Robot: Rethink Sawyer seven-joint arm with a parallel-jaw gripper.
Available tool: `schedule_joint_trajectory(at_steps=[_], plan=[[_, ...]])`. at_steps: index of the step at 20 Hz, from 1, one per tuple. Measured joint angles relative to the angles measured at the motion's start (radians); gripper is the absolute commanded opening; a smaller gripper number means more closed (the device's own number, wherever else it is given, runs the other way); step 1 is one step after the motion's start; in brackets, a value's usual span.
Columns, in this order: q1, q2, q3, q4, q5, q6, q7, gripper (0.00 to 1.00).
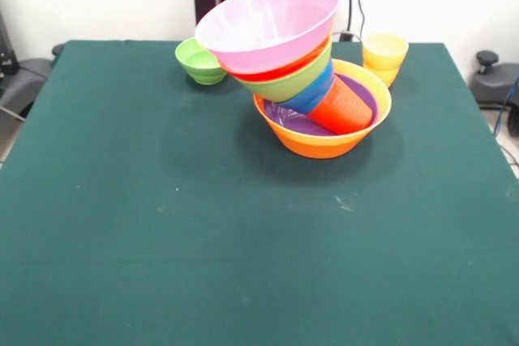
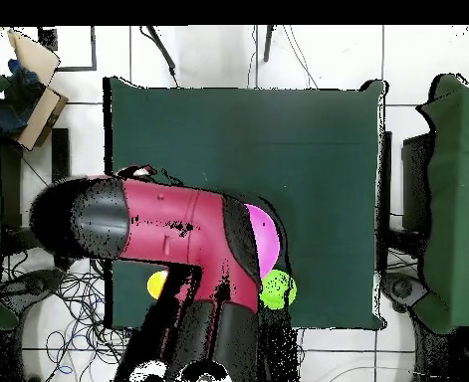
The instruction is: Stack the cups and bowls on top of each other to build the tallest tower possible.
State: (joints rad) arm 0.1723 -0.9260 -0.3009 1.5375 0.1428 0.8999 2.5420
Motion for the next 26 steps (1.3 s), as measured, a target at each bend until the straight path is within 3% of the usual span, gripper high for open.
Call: schedule_joint_trajectory(at_steps=[15,26], plan=[[-0.078,-0.028,0.016,0.141,-0.158,-0.183,0.0,0.0],[-0.135,-0.029,0.066,0.192,-0.243,-0.257,0.0,0.0]])
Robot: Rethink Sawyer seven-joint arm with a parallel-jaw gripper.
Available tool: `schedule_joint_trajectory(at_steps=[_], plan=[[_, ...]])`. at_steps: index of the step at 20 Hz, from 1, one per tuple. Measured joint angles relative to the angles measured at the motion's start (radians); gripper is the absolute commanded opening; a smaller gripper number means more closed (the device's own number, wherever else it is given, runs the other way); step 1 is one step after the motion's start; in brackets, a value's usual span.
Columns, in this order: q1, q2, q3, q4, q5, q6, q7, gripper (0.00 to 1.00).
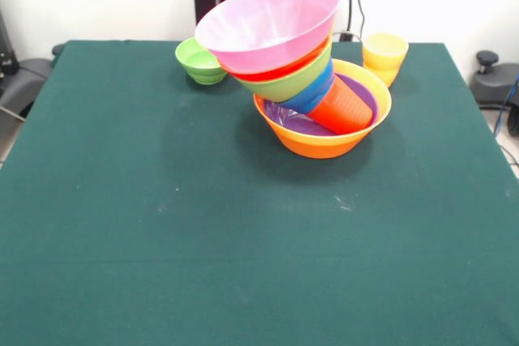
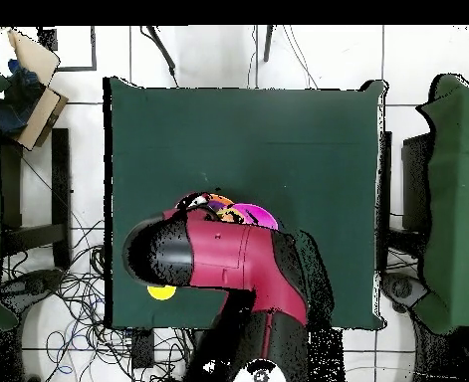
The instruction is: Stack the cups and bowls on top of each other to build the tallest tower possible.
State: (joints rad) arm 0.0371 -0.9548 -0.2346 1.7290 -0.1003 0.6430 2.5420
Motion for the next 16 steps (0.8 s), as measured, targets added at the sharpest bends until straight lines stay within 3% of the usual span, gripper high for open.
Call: schedule_joint_trajectory(at_steps=[16], plan=[[-0.008,0.001,0.056,0.037,-0.065,-0.091,0.0,0.0]])
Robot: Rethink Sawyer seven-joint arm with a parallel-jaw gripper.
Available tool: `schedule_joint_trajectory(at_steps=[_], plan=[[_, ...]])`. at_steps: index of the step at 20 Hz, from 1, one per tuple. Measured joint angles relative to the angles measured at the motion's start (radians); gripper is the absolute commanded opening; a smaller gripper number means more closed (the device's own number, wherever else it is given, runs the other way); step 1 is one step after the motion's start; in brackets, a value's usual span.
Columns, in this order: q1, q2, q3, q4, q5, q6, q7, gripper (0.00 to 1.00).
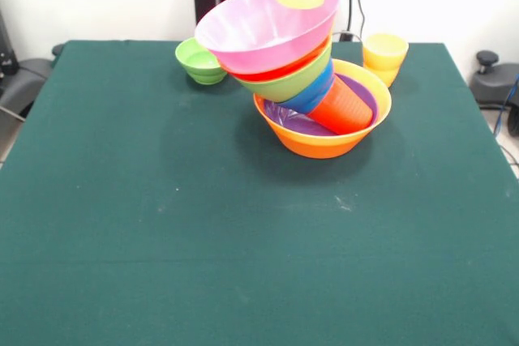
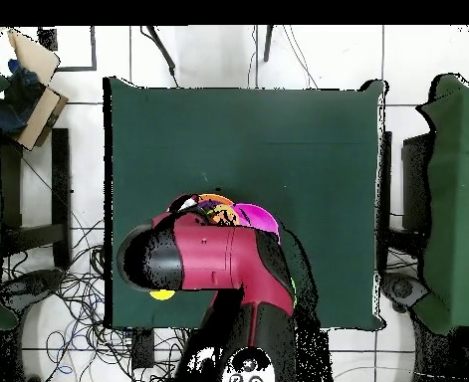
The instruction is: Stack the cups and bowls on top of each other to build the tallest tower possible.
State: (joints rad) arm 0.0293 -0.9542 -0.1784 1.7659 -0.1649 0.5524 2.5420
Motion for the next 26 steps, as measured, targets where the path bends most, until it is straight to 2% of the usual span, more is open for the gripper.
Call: schedule_joint_trajectory(at_steps=[12,25,26], plan=[[-0.025,0.0,0.009,0.011,-0.054,-0.035,0.0,0.0],[-0.077,-0.002,0.057,0.079,-0.061,-0.036,0.0,0.0],[-0.088,-0.003,0.072,0.096,-0.06,-0.036,0.0,1.0]])
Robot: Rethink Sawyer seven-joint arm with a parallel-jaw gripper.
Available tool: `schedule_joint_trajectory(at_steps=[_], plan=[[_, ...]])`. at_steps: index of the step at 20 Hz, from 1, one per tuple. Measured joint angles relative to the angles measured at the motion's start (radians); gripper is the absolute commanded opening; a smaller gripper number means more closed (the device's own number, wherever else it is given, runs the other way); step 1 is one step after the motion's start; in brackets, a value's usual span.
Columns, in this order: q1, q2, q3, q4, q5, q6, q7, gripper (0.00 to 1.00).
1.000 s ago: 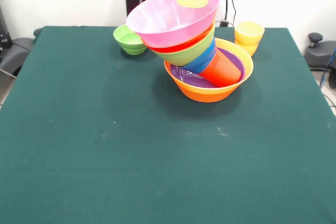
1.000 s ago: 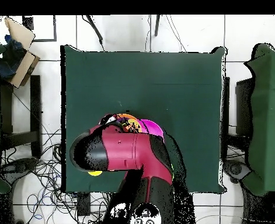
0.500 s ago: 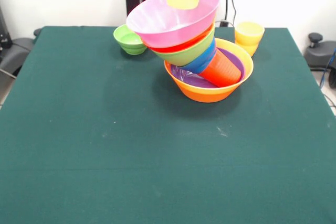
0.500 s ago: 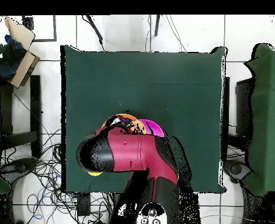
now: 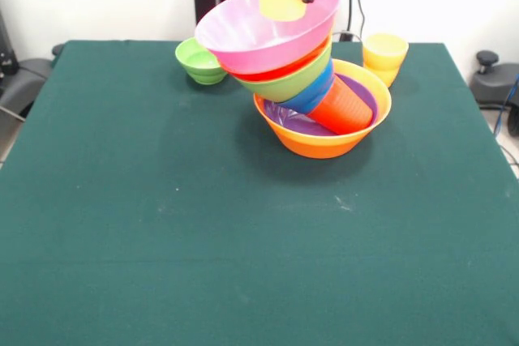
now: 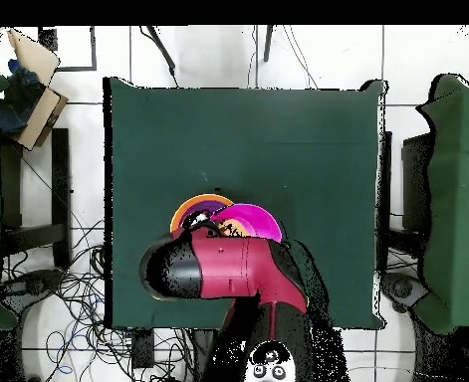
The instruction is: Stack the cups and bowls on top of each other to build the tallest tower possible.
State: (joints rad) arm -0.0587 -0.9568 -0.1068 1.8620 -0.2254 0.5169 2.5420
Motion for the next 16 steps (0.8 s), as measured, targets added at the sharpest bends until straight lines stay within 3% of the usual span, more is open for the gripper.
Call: schedule_joint_trajectory(at_steps=[16], plan=[[-0.029,-0.022,0.056,0.065,0.031,-0.001,0.0,1.0]])
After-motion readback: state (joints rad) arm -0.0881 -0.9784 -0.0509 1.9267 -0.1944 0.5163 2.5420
